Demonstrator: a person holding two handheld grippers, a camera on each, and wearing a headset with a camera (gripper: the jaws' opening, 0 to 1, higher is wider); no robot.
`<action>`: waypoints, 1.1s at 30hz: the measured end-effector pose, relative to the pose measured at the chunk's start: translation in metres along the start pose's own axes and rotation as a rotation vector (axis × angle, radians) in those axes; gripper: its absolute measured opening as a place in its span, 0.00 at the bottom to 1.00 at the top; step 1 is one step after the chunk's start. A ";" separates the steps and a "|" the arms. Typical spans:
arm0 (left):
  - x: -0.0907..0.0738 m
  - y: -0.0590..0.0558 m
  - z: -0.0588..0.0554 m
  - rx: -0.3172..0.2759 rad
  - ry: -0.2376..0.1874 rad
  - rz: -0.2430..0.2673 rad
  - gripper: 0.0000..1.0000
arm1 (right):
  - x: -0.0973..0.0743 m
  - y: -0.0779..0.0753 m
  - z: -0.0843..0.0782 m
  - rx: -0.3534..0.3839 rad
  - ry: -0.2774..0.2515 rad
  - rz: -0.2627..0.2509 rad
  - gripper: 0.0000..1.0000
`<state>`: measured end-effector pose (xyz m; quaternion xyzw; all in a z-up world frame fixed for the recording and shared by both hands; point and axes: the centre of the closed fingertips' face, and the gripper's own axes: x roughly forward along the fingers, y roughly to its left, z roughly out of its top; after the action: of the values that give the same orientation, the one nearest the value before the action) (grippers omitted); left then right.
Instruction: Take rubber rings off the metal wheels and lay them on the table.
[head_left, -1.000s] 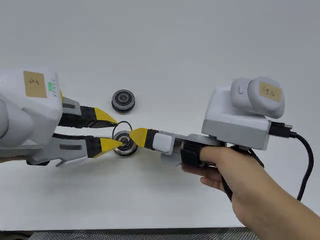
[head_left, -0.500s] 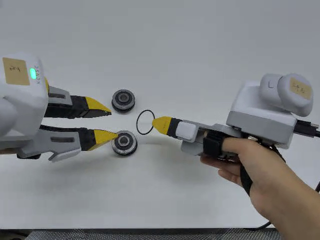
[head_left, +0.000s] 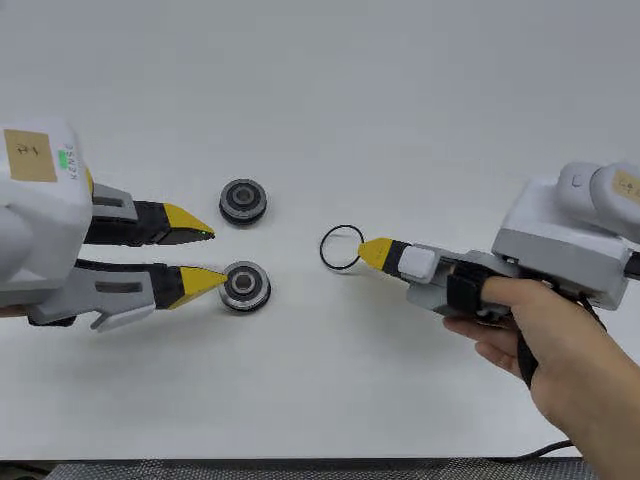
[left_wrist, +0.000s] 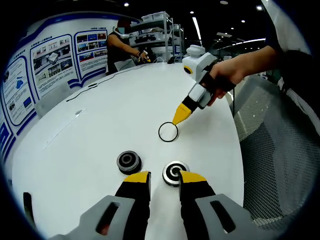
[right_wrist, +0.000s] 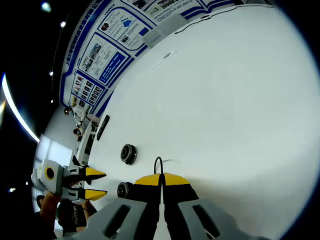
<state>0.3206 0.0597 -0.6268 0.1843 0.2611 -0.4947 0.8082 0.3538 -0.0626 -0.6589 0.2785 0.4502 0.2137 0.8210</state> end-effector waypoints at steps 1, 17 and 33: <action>0.000 0.000 -0.001 -0.001 0.002 -0.001 0.22 | -0.001 -0.005 -0.001 -0.007 0.002 -0.028 0.02; 0.008 -0.008 -0.002 0.007 0.010 -0.031 0.21 | -0.021 -0.015 0.016 -0.066 -0.095 -0.067 0.12; 0.025 -0.018 -0.002 -0.009 0.002 -0.078 0.18 | -0.018 -0.006 0.009 -0.032 -0.080 -0.011 0.11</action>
<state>0.3139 0.0353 -0.6444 0.1709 0.2712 -0.5245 0.7888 0.3532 -0.0806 -0.6472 0.2713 0.4149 0.2048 0.8440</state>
